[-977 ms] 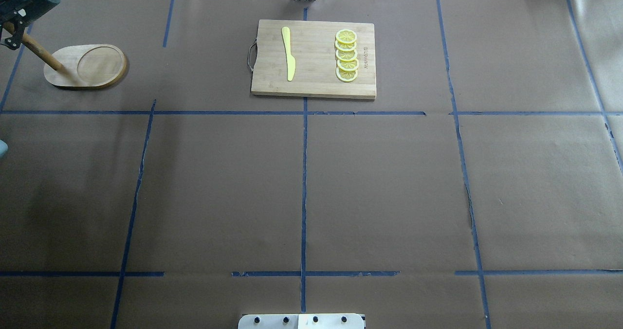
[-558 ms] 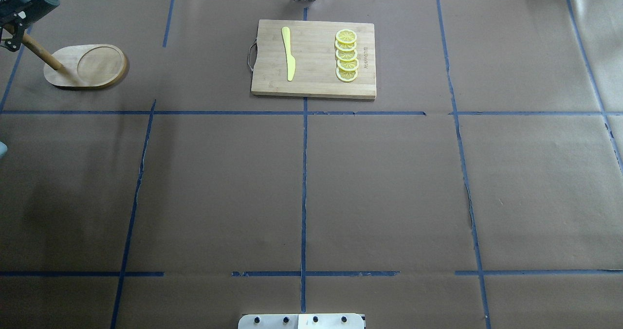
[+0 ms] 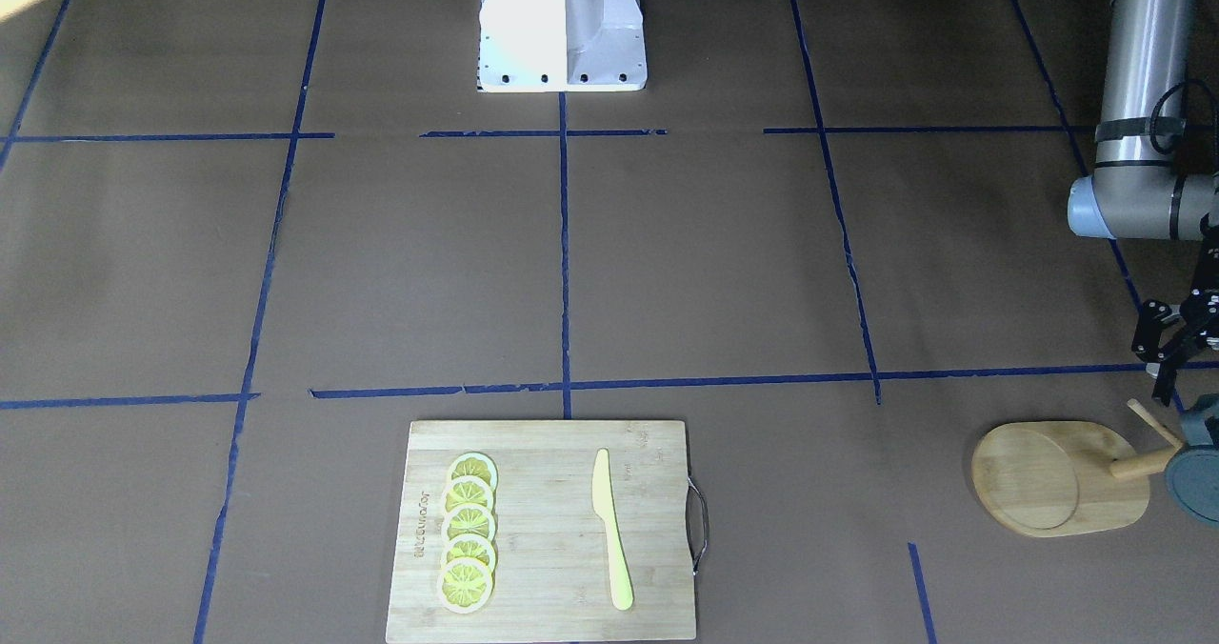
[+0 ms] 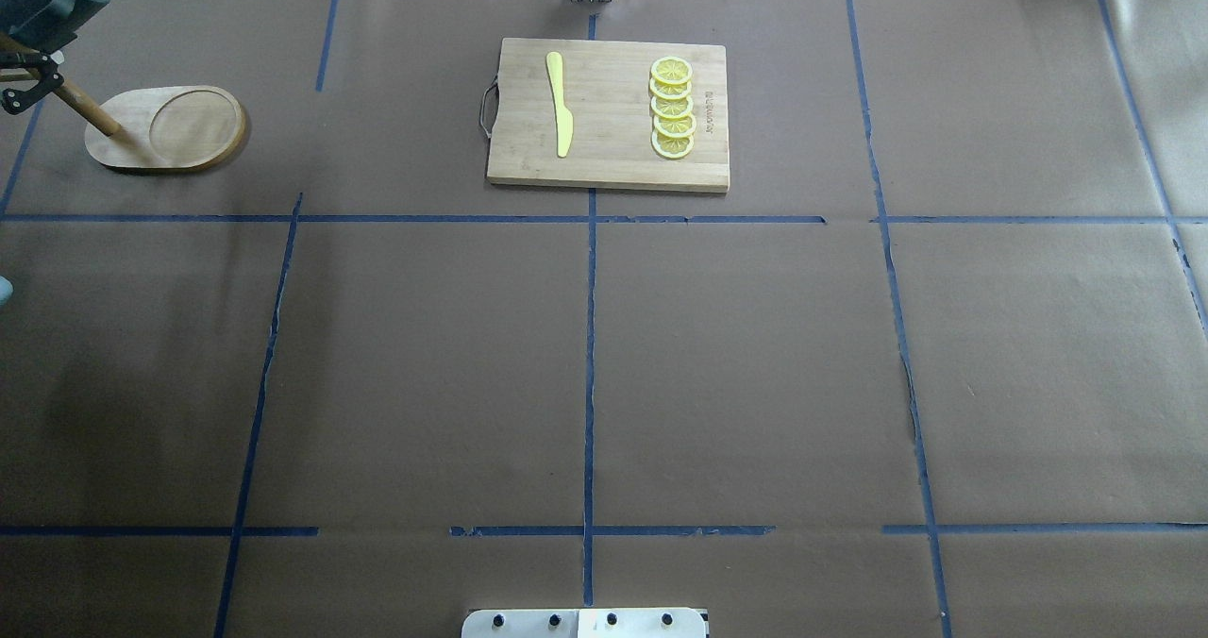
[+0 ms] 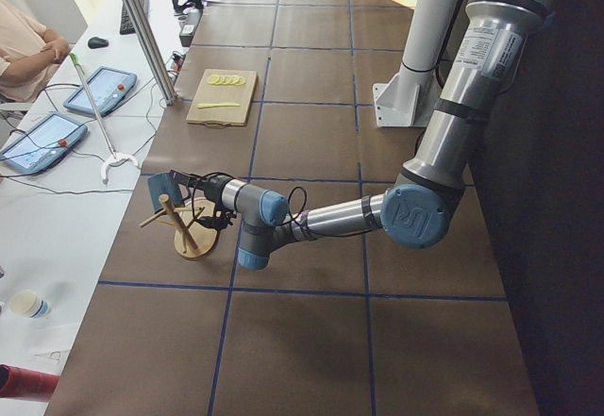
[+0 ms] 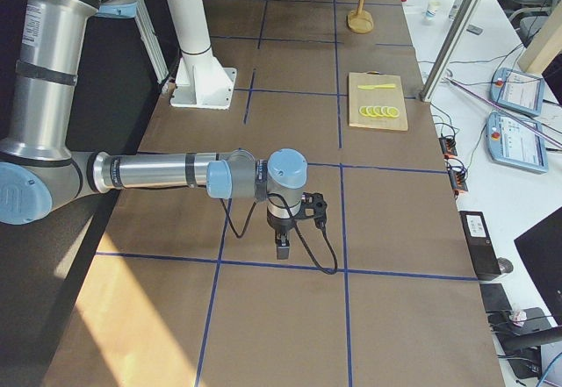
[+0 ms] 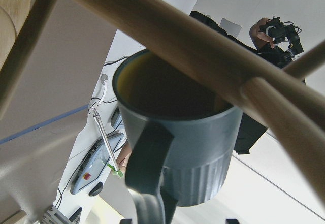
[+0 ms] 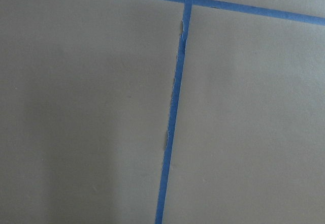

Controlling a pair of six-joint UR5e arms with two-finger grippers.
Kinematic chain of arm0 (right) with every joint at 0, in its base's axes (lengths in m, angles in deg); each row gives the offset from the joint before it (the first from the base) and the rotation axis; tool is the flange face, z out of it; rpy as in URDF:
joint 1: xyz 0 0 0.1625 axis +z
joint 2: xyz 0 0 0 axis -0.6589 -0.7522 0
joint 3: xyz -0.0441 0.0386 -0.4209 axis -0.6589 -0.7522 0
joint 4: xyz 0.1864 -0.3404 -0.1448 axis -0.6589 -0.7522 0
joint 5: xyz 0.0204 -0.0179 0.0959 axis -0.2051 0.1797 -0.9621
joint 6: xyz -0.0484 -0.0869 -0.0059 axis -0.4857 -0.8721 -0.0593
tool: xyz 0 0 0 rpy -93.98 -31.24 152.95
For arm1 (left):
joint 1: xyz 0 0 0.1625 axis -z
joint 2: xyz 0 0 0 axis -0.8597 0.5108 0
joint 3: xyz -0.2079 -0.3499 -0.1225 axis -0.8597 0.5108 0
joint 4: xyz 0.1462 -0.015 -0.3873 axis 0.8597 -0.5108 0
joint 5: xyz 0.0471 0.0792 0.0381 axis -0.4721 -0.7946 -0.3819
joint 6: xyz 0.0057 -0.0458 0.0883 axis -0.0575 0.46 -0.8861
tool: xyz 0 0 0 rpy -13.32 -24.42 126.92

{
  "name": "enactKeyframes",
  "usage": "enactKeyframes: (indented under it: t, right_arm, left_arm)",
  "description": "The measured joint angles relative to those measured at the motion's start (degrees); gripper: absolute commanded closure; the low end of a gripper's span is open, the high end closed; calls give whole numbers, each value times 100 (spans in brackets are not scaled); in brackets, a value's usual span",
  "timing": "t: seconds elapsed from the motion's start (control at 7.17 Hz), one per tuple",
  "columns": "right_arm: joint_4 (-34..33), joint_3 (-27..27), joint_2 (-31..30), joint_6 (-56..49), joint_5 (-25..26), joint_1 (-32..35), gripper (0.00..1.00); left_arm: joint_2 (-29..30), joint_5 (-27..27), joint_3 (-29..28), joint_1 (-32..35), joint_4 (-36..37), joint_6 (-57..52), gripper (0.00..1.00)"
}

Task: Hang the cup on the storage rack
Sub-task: 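Lower the mug's handle onto a wooden rack peg with the left gripper, then open the left gripper and back it away from the hung mug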

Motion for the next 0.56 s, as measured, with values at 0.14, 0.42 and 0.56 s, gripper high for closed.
enactKeyframes:
  t: [0.14,0.42,0.56]
  right_arm:
    - [0,-3,0,2,0,0,0]
    - [0,-16,0,4,0,0,0]
    - [0,-16,0,4,0,0,0]
  left_arm:
    - [-43,0,17,0,-125,-5,0]
    - [-276,-5,103,1,-578,-77,0]
    - [-412,-6,214,1,-813,-306,0]
